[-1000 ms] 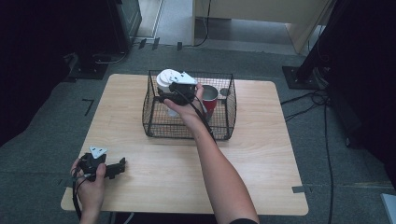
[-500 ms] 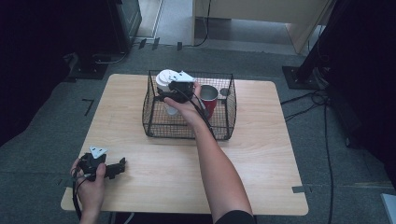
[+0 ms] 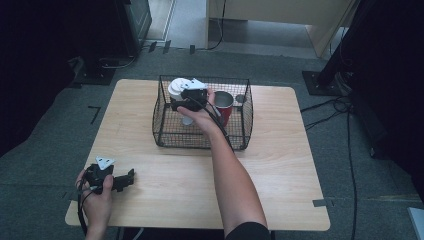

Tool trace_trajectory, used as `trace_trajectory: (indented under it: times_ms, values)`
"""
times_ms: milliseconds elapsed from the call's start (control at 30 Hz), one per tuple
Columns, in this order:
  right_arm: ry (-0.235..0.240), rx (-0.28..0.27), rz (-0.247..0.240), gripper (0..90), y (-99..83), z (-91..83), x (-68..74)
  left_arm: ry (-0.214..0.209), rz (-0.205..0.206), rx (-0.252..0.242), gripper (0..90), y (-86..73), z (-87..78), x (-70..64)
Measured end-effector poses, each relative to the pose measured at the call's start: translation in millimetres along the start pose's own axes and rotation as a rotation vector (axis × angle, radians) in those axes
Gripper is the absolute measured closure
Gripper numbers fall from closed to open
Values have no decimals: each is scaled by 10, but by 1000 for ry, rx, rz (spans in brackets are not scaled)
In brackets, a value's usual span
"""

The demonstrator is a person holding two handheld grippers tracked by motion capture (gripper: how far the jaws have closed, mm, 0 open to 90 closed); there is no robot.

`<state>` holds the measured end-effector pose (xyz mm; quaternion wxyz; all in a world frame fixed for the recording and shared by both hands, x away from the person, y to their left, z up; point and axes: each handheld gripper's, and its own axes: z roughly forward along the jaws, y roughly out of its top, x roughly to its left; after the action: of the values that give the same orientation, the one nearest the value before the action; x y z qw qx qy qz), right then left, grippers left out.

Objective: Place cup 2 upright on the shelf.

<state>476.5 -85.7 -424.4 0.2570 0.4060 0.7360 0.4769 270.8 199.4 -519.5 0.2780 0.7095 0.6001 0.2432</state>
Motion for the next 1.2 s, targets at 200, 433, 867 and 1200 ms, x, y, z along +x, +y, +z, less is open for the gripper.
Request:
trace_trajectory:
  times_ms: [200, 433, 867, 1200]
  values:
    - [35, 23, 4, 160, 5, -22, 8, -1, -1, -1, 1, 0, 0, -1]
    - [60, 78, 23, 147, 23, -68, 0, 0, 0, 0, 1, 0, 0, -1]
    - [74, 95, -3, 65, 50, -142, 33, 0, -1, -1, 1, 0, 1, -1]
    - [50, 84, 28, 57, 89, -214, 38, 0, 0, 0, 1, 0, 0, -1]
